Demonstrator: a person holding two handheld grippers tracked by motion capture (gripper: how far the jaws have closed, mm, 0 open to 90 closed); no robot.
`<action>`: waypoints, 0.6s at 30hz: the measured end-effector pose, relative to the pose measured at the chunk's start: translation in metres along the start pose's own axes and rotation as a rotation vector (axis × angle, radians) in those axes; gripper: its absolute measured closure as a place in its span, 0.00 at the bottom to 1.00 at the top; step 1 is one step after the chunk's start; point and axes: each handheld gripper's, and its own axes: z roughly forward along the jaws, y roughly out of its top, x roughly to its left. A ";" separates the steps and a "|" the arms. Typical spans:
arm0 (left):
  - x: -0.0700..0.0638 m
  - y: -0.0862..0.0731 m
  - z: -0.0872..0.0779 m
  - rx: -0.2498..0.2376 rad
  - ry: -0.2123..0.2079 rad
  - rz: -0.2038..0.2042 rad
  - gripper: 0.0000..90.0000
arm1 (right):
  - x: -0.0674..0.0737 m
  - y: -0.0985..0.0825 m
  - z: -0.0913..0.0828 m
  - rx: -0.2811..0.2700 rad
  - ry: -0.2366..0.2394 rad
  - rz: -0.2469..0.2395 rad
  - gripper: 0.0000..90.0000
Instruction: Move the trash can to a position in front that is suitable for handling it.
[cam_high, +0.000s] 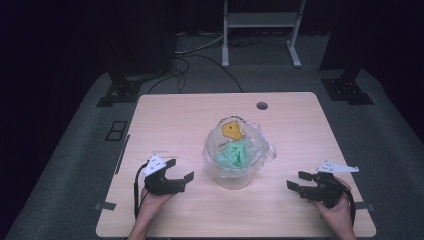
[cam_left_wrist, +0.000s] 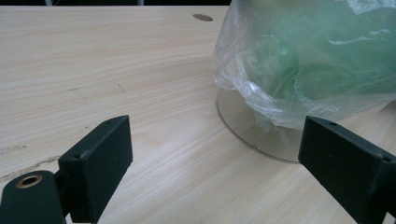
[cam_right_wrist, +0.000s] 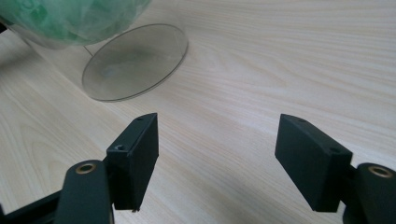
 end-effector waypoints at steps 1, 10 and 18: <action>0.000 0.000 0.000 -0.001 0.001 -0.001 0.10 | 0.002 0.000 0.000 0.000 0.000 -0.008 0.33; -0.002 -0.001 0.001 0.005 0.005 0.007 0.10 | 0.021 0.005 0.001 -0.003 0.047 -0.050 0.32; -0.001 0.001 -0.001 -0.004 0.008 0.002 0.10 | 0.051 0.018 0.010 -0.003 0.092 -0.120 0.30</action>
